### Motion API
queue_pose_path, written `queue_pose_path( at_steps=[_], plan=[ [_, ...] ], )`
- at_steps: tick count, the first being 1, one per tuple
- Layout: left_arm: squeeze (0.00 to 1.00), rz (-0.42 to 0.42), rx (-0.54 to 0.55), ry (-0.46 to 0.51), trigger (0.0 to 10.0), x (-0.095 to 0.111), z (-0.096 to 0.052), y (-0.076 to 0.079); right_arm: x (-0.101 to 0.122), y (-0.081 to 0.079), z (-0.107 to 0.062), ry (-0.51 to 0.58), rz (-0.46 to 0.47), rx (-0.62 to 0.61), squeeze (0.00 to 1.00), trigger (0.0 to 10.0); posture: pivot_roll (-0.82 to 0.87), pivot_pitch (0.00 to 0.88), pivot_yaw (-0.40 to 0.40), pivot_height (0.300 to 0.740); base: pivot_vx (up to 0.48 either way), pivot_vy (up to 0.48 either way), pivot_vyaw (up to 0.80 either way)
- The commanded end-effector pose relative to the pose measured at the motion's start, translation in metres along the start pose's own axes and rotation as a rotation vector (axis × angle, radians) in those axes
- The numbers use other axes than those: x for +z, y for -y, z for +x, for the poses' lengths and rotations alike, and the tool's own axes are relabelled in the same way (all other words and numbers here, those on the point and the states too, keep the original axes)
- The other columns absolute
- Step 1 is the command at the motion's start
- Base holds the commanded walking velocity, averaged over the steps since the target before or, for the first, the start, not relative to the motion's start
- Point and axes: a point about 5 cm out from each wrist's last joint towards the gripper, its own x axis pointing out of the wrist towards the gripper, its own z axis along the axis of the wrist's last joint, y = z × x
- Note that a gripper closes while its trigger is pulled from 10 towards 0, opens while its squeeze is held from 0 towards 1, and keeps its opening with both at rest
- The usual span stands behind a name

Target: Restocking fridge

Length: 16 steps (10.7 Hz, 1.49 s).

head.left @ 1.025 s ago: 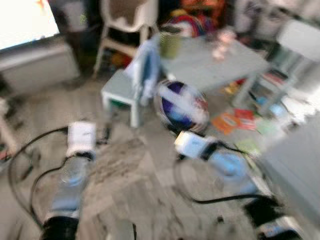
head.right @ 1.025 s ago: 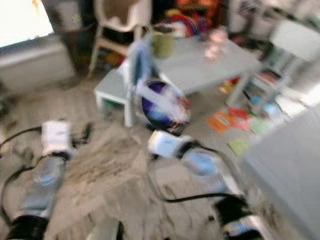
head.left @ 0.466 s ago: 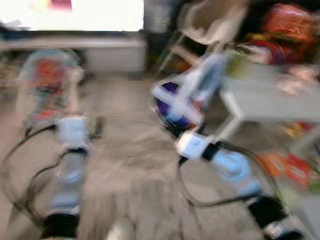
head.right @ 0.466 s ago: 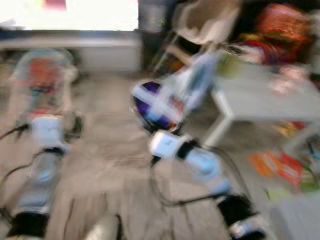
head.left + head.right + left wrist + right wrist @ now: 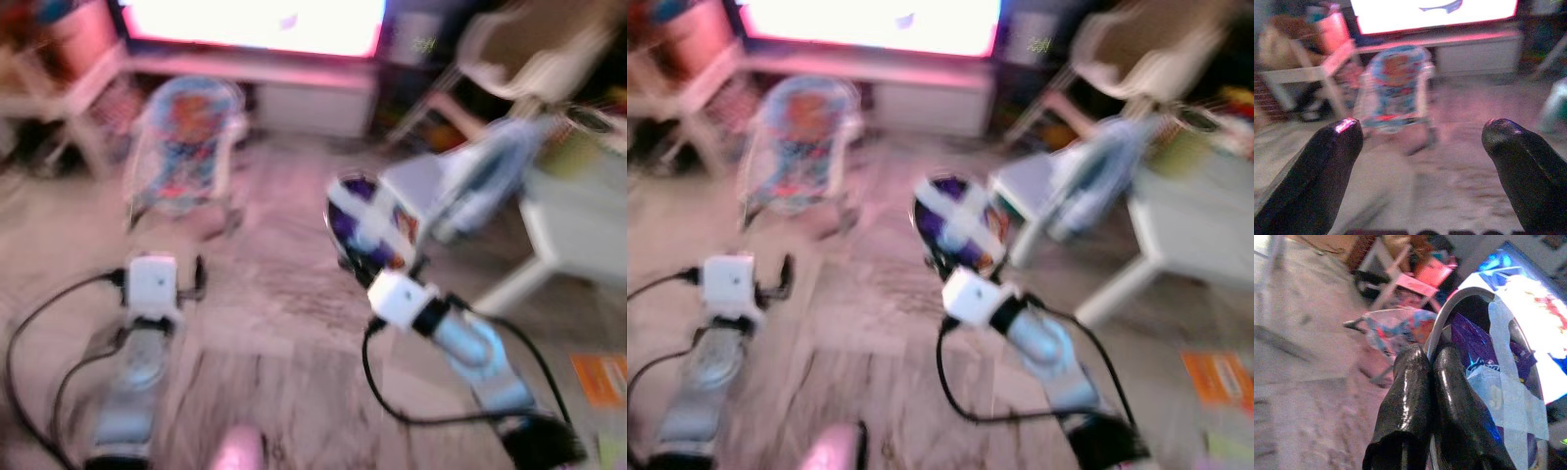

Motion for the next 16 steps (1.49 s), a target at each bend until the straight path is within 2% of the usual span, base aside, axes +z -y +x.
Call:
queue_pose_path(
  at_steps=[1, 2, 4, 5, 6, 7, 9, 11, 14, 16],
  plan=[
    [0.0, -0.001, 0.021, 0.007, 10.0, 0.0, -0.004, -0.003, 0.007, 0.004, -0.004, 0.026, -0.006, -0.059, 0.0, 10.0, 0.13, 0.044, -0.063, 0.74, 0.0, 0.0, 0.8],
    [0.0, 0.01, 0.002, 0.01, 10.0, 0.0, -0.006, -0.002, -0.002, 0.007, -0.01, -0.009, 0.093, -0.169, 0.0, 10.0, 0.13, 0.038, -0.046, 0.74, 0.0, 0.0, 0.8],
    [0.0, 0.021, -0.1, 0.003, 10.0, -0.002, 0.0, 0.013, -0.012, 0.004, -0.027, -0.084, 0.135, -0.289, 0.0, 10.0, 0.08, 0.022, 0.023, 0.74, 0.0, 0.0, 0.8],
    [0.0, 0.028, -0.131, 0.013, 10.0, 0.0, 0.004, 0.019, -0.015, 0.003, -0.038, -0.113, 0.142, -0.33, 0.0, 10.0, 0.07, 0.014, 0.025, 0.74, 0.0, 0.0, 0.8],
    [0.0, 0.009, -0.119, 0.007, 10.0, 0.0, 0.002, 0.02, -0.02, 0.006, -0.045, -0.135, 0.175, -0.377, 0.0, 10.0, 0.07, 0.01, 0.02, 0.74, 0.0, 0.0, 0.8],
    [0.0, -0.059, -0.088, -0.058, 10.0, -0.012, -0.01, 0.016, -0.022, 0.007, -0.049, -0.149, 0.173, -0.386, 0.0, 10.0, 0.08, 0.006, 0.004, 0.74, 0.0, 0.0, 0.8],
    [0.0, -0.124, -0.037, -0.094, 10.0, -0.02, -0.02, 0.009, -0.018, 0.008, -0.039, -0.131, 0.147, -0.322, 0.0, 10.0, 0.09, 0.032, -0.023, 0.74, 0.0, 0.0, 0.52],
    [0.0, -0.114, -0.038, -0.081, 10.0, -0.016, -0.023, 0.01, -0.014, 0.011, -0.033, -0.106, 0.127, -0.267, 0.0, 10.0, 0.1, 0.051, -0.047, 0.74, 0.0, 0.0, 0.72],
    [0.0, -0.124, -0.012, -0.058, 10.0, -0.01, -0.015, 0.007, -0.014, 0.015, -0.025, -0.094, 0.122, -0.269, 0.0, 10.0, 0.1, 0.045, -0.04, 0.74, 0.0, 0.0, 0.8],
    [0.0, -0.139, -0.038, -0.065, 10.0, -0.006, -0.008, 0.014, -0.009, 0.014, -0.014, -0.061, 0.125, -0.245, 0.0, 10.0, 0.09, 0.057, -0.027, 0.74, 0.0, 0.0, 0.0]
  ],
)
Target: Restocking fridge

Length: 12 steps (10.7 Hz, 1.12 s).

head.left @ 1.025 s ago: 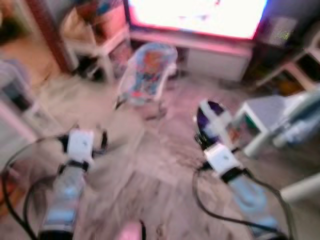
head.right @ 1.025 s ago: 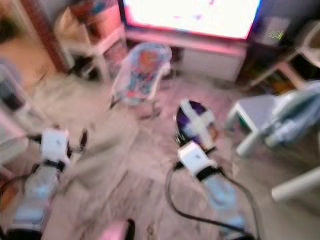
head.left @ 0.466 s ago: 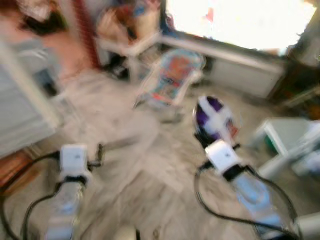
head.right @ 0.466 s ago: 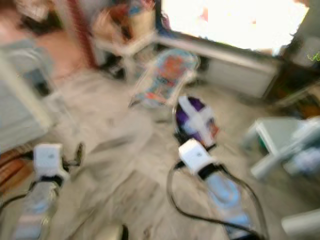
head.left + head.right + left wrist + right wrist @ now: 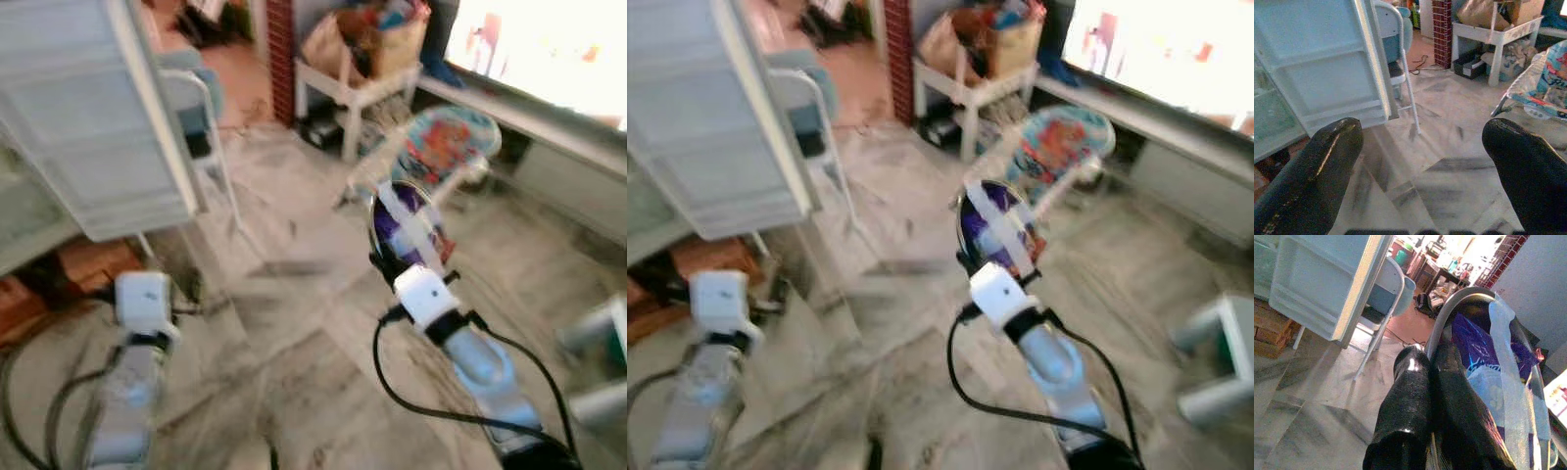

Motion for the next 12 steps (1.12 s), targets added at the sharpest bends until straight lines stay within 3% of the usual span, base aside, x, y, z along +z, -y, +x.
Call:
queue_pose_path(
  at_steps=[1, 6, 12],
  plan=[
    [0.0, 0.0, -0.005, -0.027, 10.0, -0.003, 0.0, -0.002, 0.008, 0.0, 0.005, 0.044, -0.008, 0.013, 0.0, 10.0, 0.09, 0.062, -0.024, 0.74, 0.0, 0.368, 0.0],
    [0.0, -0.005, 0.02, -0.016, 10.0, 0.0, 0.009, -0.004, 0.011, -0.008, 0.012, 0.074, 0.002, 0.072, 0.0, 10.0, 0.1, 0.051, -0.042, 0.74, 0.0, 0.48, 0.0],
    [0.0, 0.021, 0.01, 0.018, 10.0, 0.005, 0.016, 0.0, 0.015, -0.012, 0.013, 0.107, -0.023, 0.113, 0.0, 10.0, 0.1, 0.063, -0.034, 0.74, 0.0, 0.48, 0.76]
  ],
)
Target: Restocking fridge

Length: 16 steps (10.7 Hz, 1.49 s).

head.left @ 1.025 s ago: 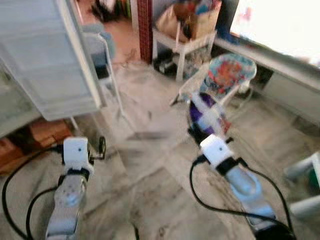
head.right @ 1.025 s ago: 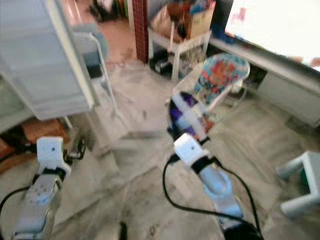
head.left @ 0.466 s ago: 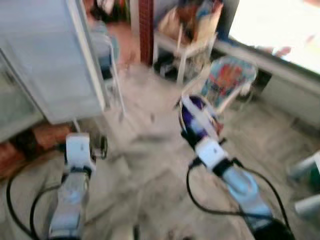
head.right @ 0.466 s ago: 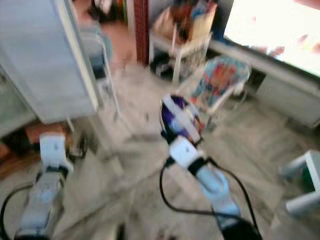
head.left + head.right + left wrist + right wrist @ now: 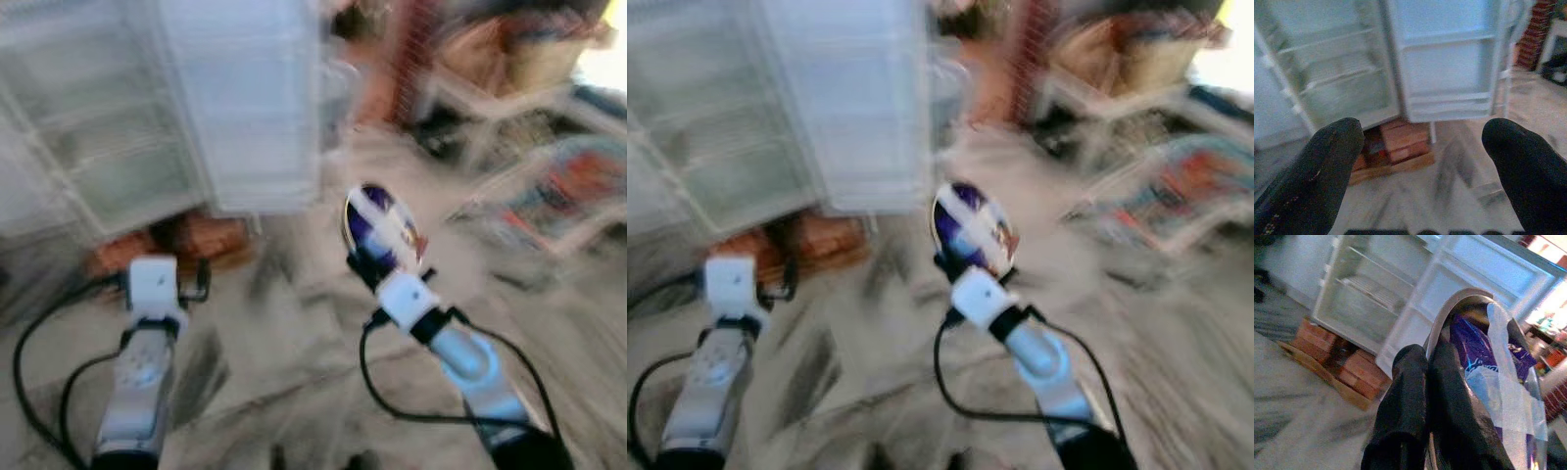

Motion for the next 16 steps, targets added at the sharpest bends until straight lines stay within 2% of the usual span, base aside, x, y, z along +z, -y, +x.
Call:
queue_pose_path(
  at_steps=[1, 3, 5, 6, 9, 13, 16],
  plan=[
    [0.0, 0.026, 0.013, 0.006, 10.0, 0.001, 0.001, -0.005, 0.012, 0.005, 0.006, 0.059, -0.027, -0.005, 0.0, 10.0, 0.1, 0.063, -0.03, 0.74, 0.0, 0.48, 0.8],
    [0.0, 0.025, 0.011, 0.012, 10.0, -0.002, -0.001, -0.006, 0.01, 0.008, 0.006, 0.054, -0.03, -0.008, 0.0, 10.0, 0.11, 0.058, -0.032, 0.74, 0.0, 0.48, 0.8],
    [0.0, -0.005, -0.01, 0.042, 10.0, 0.003, 0.001, -0.004, 0.012, 0.005, 0.009, 0.056, -0.03, 0.004, 0.0, 10.0, 0.1, 0.061, -0.033, 0.74, 0.0, 0.48, 0.0],
    [0.0, -0.033, -0.018, 0.036, 10.0, 0.003, 0.0, -0.003, 0.01, 0.003, 0.008, 0.052, -0.03, 0.004, 0.0, 10.0, 0.1, 0.062, -0.032, 0.74, 0.0, 0.0, 0.0],
    [0.0, -0.047, -0.082, 0.044, 10.0, 0.002, -0.005, 0.004, 0.01, 0.001, 0.006, 0.046, -0.022, 0.003, 0.0, 10.0, 0.1, 0.065, -0.034, 0.74, 0.0, 0.0, 0.0],
    [0.0, -0.06, -0.114, 0.049, 10.0, 0.004, -0.004, 0.009, 0.01, 0.003, 0.007, 0.046, -0.036, 0.02, 0.0, 10.0, 0.1, 0.064, -0.044, 0.74, 0.29, 0.0, 0.0],
    [0.0, -0.072, -0.12, 0.046, 10.0, 0.002, -0.006, 0.012, 0.01, 0.001, 0.007, 0.053, -0.029, 0.04, 0.0, 10.0, 0.1, 0.062, -0.049, 0.74, 0.298, 0.171, 0.8]
  ],
)
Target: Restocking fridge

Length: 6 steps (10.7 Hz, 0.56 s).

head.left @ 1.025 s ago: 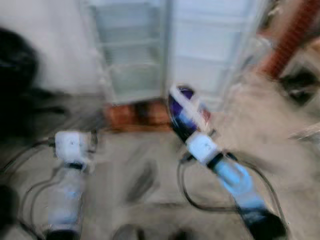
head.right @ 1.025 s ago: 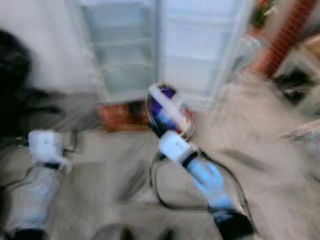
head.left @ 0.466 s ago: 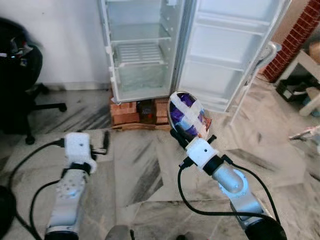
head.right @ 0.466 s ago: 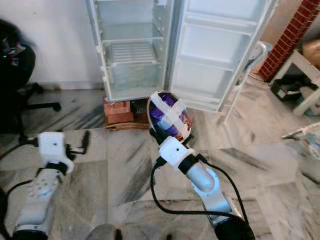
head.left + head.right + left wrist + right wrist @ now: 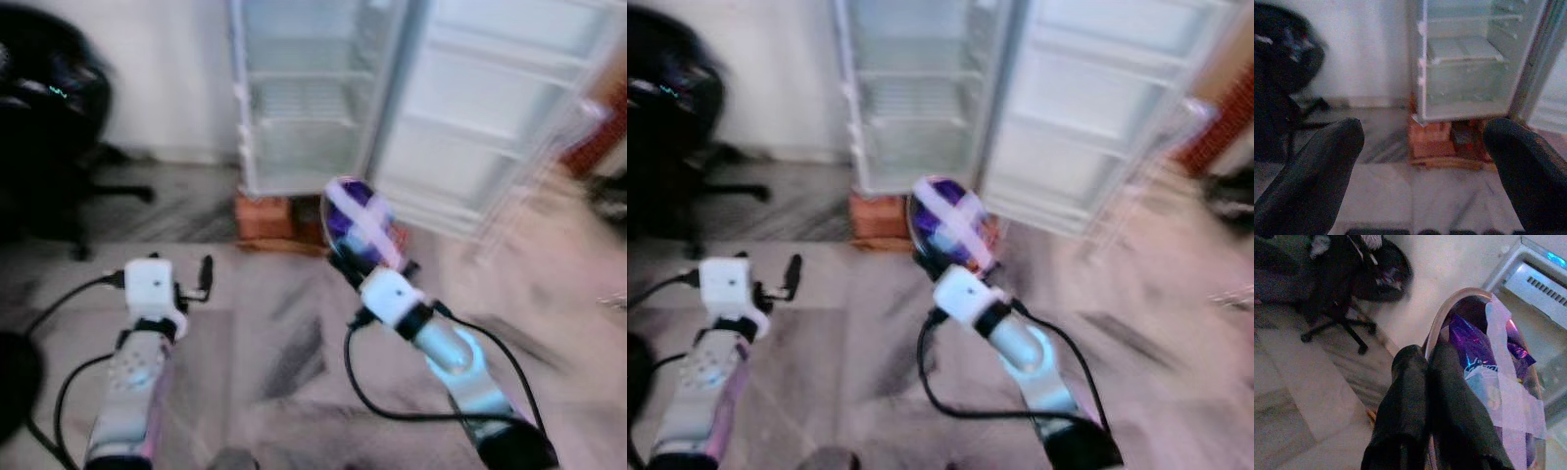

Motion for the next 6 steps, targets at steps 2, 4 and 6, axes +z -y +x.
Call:
queue_pose_path(
  at_steps=[2, 4, 6],
  plan=[
    [0.0, -0.018, -0.032, 0.001, 10.0, 0.0002, 0.0005, 0.0089, -0.0017, 0.0073, -0.0054, -0.007, -0.012, -0.015, 0.0, 10.0, 0.1, 0.062, -0.051, 0.74, 0.291, 0.298, 0.71],
    [0.0, -0.021, -0.033, -0.003, 10.0, -0.0009, -0.0005, 0.0094, -0.0028, 0.0067, -0.0063, -0.012, -0.009, -0.011, 0.0, 10.0, 0.1, 0.066, -0.052, 0.74, 0.278, 0.323, 0.43],
    [0.0, -0.026, -0.034, -0.006, 10.0, -0.0019, -0.0007, 0.0108, -0.0035, 0.0062, -0.0074, -0.015, -0.008, -0.007, 0.0, 10.0, 0.09, 0.068, -0.055, 0.74, 0.126, 0.399, 0.0]
  ],
)
